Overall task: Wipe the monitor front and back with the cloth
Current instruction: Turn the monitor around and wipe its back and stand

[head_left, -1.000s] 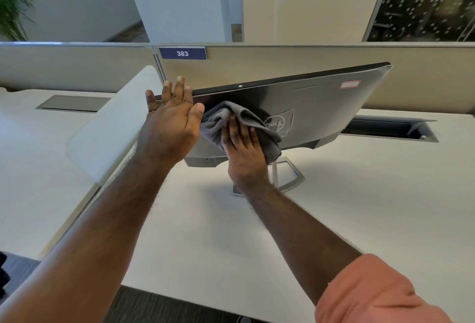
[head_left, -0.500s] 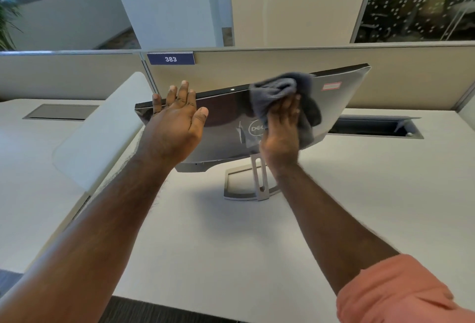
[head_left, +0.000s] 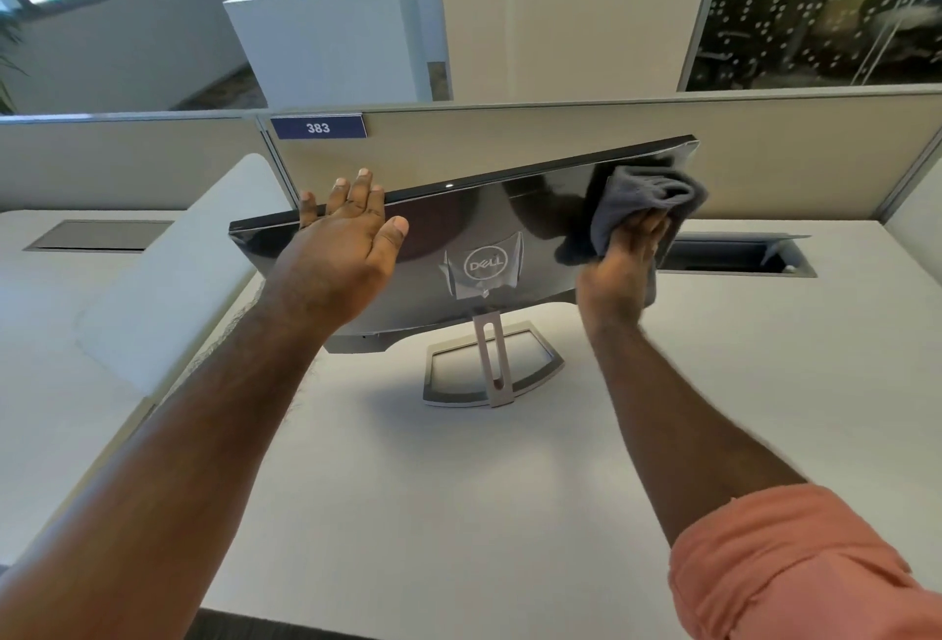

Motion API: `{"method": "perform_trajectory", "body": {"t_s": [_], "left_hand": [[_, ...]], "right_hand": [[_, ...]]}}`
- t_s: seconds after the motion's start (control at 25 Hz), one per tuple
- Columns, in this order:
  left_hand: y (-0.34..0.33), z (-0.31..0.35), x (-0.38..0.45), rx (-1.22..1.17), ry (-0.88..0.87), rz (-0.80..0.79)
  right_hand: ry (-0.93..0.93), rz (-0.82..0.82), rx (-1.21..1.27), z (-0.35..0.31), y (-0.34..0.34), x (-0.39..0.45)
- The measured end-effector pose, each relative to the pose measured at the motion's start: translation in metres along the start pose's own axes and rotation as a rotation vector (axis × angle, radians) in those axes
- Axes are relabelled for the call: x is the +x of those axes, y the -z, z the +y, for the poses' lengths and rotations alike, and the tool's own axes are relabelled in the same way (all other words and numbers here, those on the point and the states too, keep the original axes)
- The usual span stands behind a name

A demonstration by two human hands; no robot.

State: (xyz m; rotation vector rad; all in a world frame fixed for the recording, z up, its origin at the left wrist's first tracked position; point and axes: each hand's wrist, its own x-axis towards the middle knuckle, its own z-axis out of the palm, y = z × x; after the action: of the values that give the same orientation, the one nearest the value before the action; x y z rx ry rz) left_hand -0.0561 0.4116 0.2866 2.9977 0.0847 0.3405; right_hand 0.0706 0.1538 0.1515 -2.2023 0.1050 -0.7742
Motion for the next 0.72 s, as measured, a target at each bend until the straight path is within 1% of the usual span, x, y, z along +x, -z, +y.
{"method": "perform_trajectory", "body": {"t_s": [0.04, 0.08, 0.16, 0.24, 0.28, 0.36, 0.44, 0.48, 0.56, 0.64, 0.68, 0.72], "left_hand": [[0.0, 0.003, 0.0, 0.006, 0.001, -0.01], [-0.001, 0.006, 0.001, 0.011, 0.003, -0.02], [-0.001, 0.013, 0.004, 0.015, 0.006, -0.031], [-0.003, 0.021, 0.007, 0.009, -0.002, -0.037], [-0.004, 0.024, 0.008, 0.004, -0.006, -0.041], [-0.005, 0.028, 0.011, -0.007, -0.01, -0.046], [-0.006, 0.029, 0.011, -0.017, -0.006, -0.052], [-0.005, 0.028, 0.011, -0.02, -0.006, -0.055], [-0.005, 0.026, 0.011, -0.019, -0.013, -0.06], [-0.006, 0.025, 0.01, -0.017, -0.019, -0.061], [-0.006, 0.024, 0.011, -0.018, -0.019, -0.062], [-0.006, 0.024, 0.011, -0.019, -0.018, -0.062]], "right_hand": [[-0.04, 0.019, 0.057, -0.001, 0.004, 0.009], [-0.015, 0.034, 0.081, -0.006, 0.006, 0.014], [0.157, 0.025, 0.027, -0.02, 0.003, 0.01], [0.341, -0.033, -0.032, -0.031, -0.004, -0.005], [0.399, -0.063, -0.049, -0.033, -0.007, -0.012], [0.45, -0.091, -0.064, -0.026, -0.011, -0.018], [0.414, -0.109, -0.092, -0.007, -0.008, -0.017], [0.343, -0.129, -0.093, 0.003, -0.004, -0.014], [0.135, -0.134, -0.043, 0.02, 0.003, 0.0], [-0.055, -0.12, 0.09, 0.022, 0.009, 0.019], [-0.078, -0.101, 0.124, 0.017, 0.011, 0.026], [-0.033, -0.053, 0.114, 0.009, 0.013, 0.029]]}}
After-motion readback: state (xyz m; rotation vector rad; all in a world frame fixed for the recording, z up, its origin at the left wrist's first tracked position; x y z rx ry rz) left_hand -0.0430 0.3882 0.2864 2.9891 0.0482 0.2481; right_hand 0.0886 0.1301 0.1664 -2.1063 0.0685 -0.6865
